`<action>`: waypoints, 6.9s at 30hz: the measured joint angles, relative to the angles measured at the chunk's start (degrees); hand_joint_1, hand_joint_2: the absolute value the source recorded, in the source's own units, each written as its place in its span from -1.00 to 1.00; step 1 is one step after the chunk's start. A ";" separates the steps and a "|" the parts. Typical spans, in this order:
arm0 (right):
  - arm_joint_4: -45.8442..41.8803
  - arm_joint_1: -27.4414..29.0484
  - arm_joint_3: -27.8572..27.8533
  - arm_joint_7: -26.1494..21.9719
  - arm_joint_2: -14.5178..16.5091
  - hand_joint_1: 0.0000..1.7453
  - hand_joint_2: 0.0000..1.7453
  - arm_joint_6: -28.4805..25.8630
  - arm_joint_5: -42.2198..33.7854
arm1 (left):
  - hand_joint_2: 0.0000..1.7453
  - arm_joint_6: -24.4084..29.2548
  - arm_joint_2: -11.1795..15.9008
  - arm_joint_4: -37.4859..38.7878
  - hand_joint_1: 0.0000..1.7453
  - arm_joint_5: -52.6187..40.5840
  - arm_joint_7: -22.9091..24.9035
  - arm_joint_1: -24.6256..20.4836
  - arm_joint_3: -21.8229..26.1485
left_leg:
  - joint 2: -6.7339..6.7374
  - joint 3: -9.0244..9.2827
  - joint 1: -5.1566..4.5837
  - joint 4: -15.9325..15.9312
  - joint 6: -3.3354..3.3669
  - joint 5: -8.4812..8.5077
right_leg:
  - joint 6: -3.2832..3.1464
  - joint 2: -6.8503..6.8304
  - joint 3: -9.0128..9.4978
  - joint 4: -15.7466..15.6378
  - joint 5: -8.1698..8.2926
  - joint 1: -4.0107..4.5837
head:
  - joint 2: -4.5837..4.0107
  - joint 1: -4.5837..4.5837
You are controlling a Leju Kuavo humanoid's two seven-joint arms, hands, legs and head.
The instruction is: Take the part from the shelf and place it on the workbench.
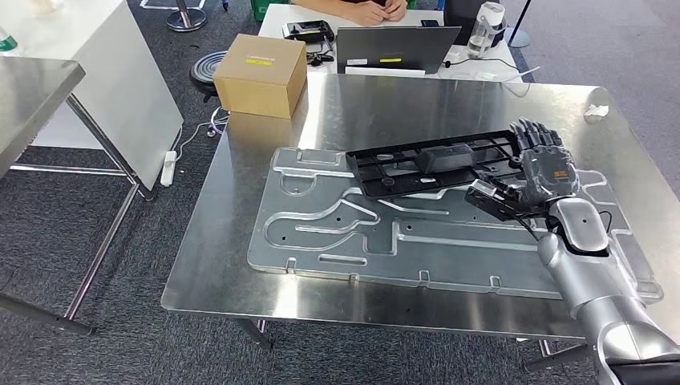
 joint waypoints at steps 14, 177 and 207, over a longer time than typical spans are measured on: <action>-10.00 3.85 0.76 1.03 2.37 -1.00 -1.00 0.66 0.81 | -1.00 -0.03 -0.09 0.00 -1.00 0.95 -0.33 -0.08 0.00 | 0.01 0.12 -0.37 -0.05 1.31 -0.22 | 1.17 0.00 0.18 0.21 -0.74 -0.59 | 0.00 0.01; 32.30 39.18 -34.53 19.68 26.18 -1.00 -1.00 9.51 -32.84 | -1.00 2.37 -4.40 0.04 -1.00 6.25 -0.41 -1.20 -1.51 | 4.66 7.10 -0.14 -0.72 1.01 -6.72 | 0.73 -2.14 -5.91 6.25 0.92 0.38 | 0.00 0.29; 32.46 39.25 -36.67 22.18 26.64 -1.00 -1.00 9.54 -33.78 | -1.00 2.75 -4.61 0.04 -1.00 6.43 -0.24 -1.27 -2.08 | 4.67 6.95 0.23 -0.65 1.17 -6.67 | 1.18 -1.47 -7.40 8.35 0.47 0.21 | 0.00 0.39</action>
